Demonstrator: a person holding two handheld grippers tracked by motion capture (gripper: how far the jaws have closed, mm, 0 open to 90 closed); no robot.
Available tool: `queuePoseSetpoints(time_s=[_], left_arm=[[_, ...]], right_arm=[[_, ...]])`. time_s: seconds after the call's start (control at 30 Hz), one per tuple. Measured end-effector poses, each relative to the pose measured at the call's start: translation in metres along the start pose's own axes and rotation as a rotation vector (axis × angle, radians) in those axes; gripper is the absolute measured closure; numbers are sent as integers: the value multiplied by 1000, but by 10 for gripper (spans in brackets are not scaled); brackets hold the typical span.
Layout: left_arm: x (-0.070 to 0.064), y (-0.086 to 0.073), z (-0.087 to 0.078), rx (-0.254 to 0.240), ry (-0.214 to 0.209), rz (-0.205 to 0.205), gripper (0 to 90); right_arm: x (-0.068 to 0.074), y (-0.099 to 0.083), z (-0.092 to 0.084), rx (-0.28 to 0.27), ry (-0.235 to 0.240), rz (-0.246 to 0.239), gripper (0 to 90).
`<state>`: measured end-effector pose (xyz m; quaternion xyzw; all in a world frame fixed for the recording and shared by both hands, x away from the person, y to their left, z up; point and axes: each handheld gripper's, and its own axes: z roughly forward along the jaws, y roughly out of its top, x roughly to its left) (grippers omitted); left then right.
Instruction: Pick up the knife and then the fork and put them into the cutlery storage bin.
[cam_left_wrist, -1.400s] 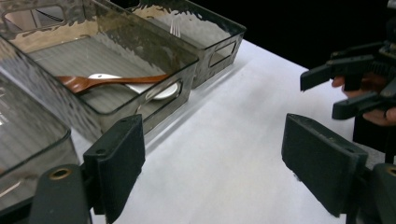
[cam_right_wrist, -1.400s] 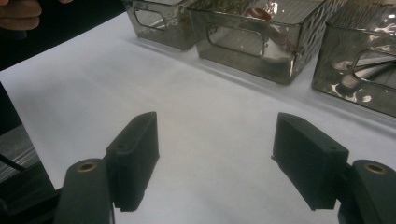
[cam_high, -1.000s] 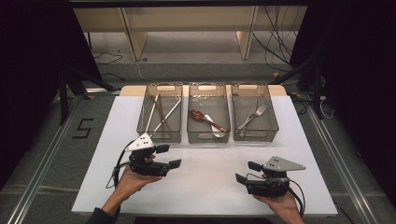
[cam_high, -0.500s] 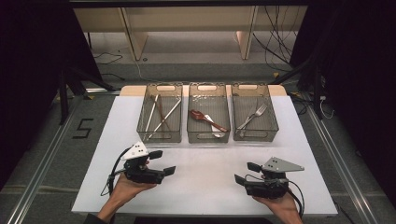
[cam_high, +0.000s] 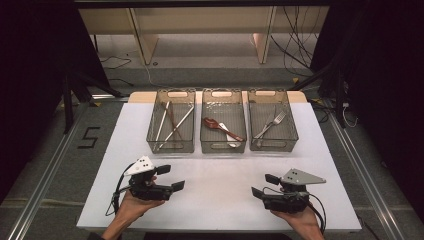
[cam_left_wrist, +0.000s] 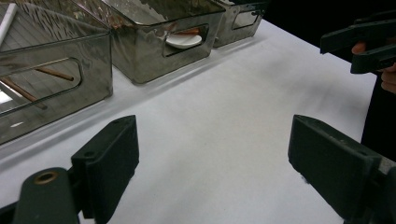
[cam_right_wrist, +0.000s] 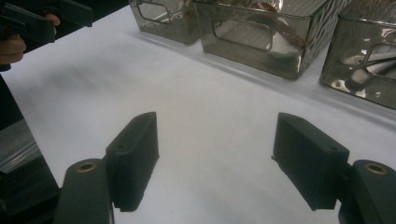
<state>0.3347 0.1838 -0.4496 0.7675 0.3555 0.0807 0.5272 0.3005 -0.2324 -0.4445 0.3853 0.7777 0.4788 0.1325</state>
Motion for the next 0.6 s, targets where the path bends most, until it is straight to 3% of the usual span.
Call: queuePoseSetpoints(time_s=[0.6], left_arm=[[2, 0, 1, 4, 1, -5, 159]], right_arm=[[0, 0, 1, 2, -1, -3, 317]])
